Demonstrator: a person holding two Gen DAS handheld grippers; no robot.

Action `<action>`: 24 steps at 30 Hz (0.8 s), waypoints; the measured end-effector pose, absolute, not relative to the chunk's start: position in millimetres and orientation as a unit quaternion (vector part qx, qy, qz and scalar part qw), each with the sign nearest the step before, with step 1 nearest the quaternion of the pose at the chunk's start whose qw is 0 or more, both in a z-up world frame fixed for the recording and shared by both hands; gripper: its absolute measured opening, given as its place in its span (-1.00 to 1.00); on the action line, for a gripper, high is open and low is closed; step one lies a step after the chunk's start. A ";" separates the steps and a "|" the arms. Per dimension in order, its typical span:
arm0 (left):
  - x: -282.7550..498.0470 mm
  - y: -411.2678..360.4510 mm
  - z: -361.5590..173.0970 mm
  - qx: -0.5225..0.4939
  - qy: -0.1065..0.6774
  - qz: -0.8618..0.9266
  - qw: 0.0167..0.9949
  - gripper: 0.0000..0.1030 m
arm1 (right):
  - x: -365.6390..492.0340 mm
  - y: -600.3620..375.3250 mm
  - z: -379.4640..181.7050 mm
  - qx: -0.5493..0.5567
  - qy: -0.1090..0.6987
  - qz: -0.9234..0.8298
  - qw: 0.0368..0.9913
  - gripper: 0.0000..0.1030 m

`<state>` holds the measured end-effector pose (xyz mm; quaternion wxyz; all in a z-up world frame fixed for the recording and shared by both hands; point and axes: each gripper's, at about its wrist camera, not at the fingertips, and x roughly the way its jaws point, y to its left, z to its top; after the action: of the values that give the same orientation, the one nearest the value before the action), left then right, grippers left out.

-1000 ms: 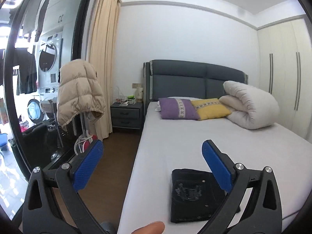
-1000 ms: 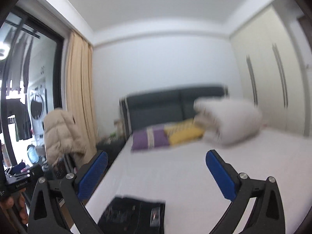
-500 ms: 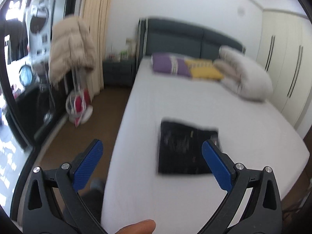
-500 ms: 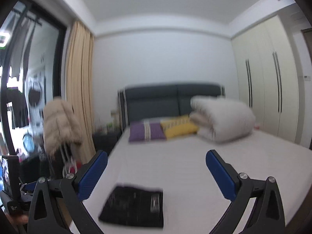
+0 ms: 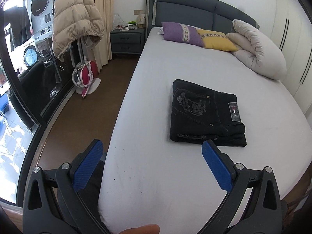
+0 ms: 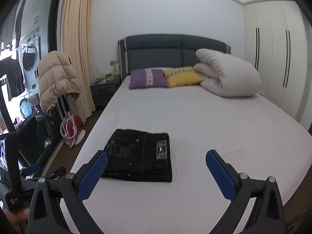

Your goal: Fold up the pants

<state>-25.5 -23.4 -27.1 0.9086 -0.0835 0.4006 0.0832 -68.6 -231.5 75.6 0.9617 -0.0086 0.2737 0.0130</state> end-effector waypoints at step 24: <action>-17.8 -41.2 -26.6 -0.044 0.405 0.069 0.911 1.00 | -60.4 -247.9 49.3 0.004 0.333 -0.003 0.943 1.00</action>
<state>-17.8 -41.2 -26.6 0.9108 -0.0437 0.4046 0.0686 -60.4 -247.9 49.3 0.9428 0.0044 0.3332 -0.0027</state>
